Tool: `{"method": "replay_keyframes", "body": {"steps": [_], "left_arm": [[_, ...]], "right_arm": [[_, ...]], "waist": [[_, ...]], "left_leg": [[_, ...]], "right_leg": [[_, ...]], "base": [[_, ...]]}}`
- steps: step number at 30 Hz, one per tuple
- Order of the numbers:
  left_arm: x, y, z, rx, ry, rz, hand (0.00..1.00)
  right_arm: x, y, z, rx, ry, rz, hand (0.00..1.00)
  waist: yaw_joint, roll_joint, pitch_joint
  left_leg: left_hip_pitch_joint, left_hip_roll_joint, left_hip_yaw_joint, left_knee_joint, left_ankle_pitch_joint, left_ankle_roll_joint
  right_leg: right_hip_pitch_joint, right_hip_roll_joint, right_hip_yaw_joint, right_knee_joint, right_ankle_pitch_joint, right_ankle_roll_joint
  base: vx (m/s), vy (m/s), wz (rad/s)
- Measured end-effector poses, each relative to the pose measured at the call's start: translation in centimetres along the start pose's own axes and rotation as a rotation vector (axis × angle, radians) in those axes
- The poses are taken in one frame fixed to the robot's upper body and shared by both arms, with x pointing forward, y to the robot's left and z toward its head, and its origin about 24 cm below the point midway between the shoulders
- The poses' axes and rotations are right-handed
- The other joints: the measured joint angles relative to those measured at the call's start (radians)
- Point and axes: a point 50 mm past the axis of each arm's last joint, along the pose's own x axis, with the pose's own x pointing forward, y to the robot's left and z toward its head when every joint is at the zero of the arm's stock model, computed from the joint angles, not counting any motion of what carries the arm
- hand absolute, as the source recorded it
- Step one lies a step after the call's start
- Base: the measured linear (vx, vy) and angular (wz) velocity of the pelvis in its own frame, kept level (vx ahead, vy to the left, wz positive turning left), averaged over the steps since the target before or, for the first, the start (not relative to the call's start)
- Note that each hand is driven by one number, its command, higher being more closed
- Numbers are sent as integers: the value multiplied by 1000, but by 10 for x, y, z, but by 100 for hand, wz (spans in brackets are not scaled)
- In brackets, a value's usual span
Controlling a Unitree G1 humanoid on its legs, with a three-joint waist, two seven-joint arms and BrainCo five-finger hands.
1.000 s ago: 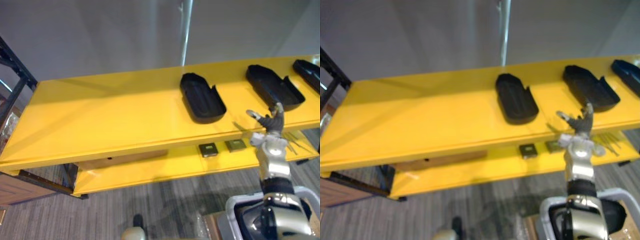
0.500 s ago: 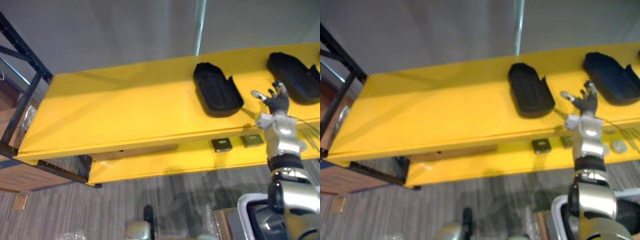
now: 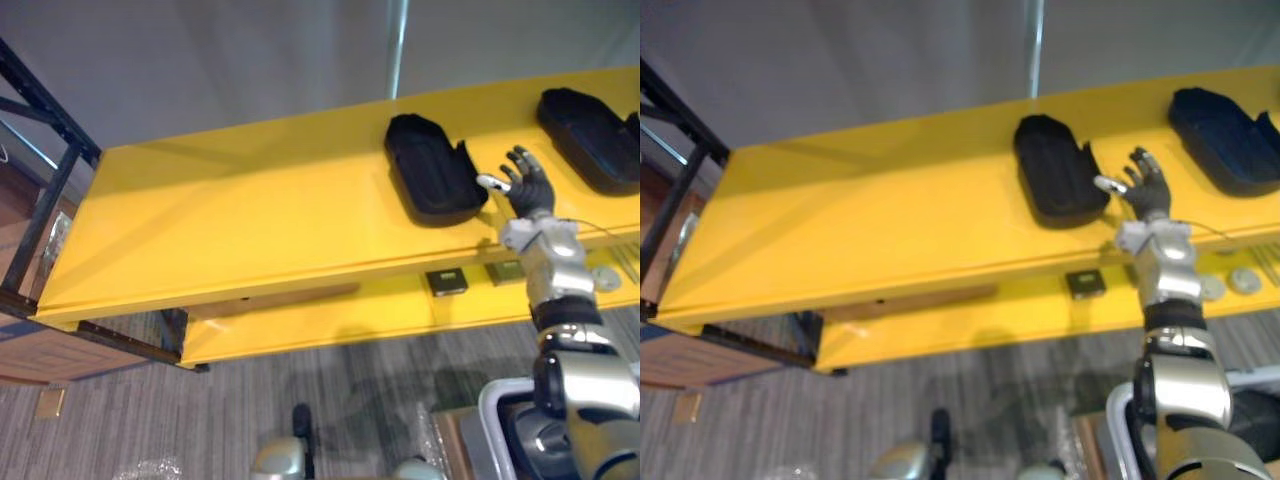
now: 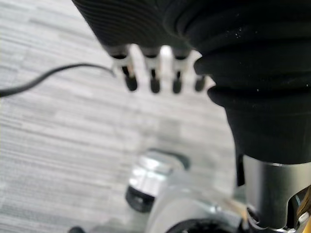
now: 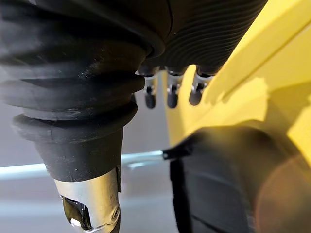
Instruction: Walk over and take plastic housings, then place them on the shelf
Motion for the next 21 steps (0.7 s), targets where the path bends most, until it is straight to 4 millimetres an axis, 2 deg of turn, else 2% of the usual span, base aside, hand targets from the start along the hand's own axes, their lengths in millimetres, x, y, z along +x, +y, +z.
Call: {"method": "replay_keyframes", "body": {"steps": [21], "left_arm": [[0,0,0,2,7,0,0]], "right_arm": [[-5,7,-16,1,91,143,0]], "waist": [[3,-6,3]], "left_leg": [[3,6,4,0,0,0]], "right_leg": [[-1,4,5,4,0,0]], "base": [[0,0,0]]}}
